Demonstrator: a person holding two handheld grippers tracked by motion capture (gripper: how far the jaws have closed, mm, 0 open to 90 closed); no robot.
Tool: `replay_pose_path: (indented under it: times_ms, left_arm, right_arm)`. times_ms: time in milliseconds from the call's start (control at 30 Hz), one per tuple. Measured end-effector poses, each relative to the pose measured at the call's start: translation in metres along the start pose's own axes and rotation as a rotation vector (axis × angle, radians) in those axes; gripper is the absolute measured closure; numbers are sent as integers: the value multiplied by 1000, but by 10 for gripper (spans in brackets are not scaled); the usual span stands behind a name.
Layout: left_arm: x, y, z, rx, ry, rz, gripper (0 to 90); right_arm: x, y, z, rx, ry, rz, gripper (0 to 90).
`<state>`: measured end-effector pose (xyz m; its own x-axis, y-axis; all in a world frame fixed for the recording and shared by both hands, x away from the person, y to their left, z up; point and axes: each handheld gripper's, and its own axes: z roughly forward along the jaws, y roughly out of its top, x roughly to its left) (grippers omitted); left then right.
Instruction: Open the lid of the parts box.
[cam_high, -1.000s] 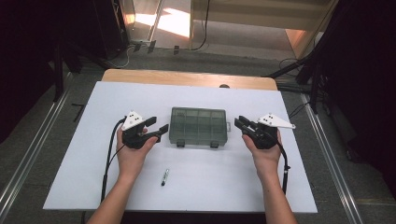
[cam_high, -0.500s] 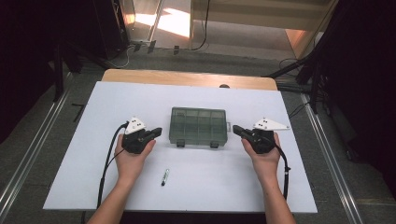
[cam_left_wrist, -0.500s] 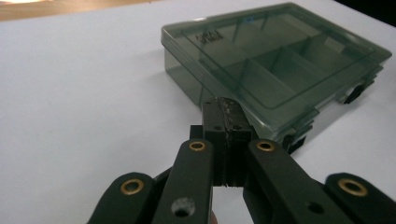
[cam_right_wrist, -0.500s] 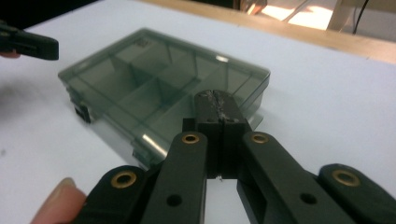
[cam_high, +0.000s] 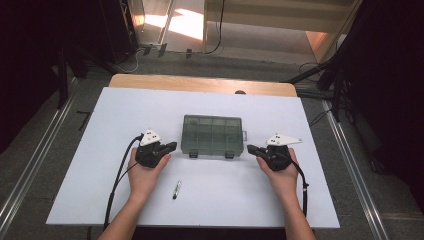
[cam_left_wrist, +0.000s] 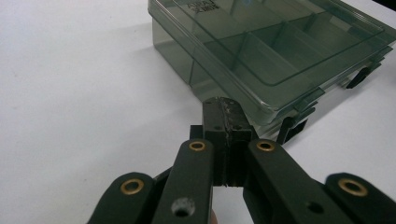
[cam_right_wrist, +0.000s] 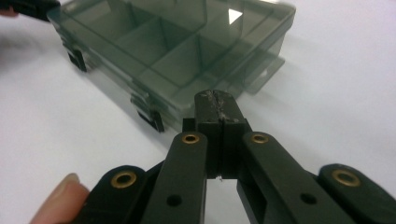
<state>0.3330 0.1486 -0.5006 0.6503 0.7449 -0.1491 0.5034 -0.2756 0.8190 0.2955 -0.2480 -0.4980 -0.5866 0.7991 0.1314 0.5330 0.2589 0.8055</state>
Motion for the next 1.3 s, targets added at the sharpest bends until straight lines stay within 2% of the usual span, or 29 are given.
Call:
replay_pose_path:
  times_ms: [133,367,600,767,1300]
  left_arm:
    - [0,-1,2,16,-13,-2,900]
    - [0,-1,4,25,-19,-7,900]
    - [-5,-1,6,33,-10,22,900]
    - [-7,-1,7,30,-12,36,900]
    - [-8,-1,7,24,-25,35,900]
  right_arm:
    - [-3,-6,6,29,10,9,900]
    - [1,-6,8,47,16,-27,900]
    - [3,-6,11,69,15,-55,900]
    - [4,-7,13,80,13,-55,900]
    - [7,-6,15,80,-3,-73,900]
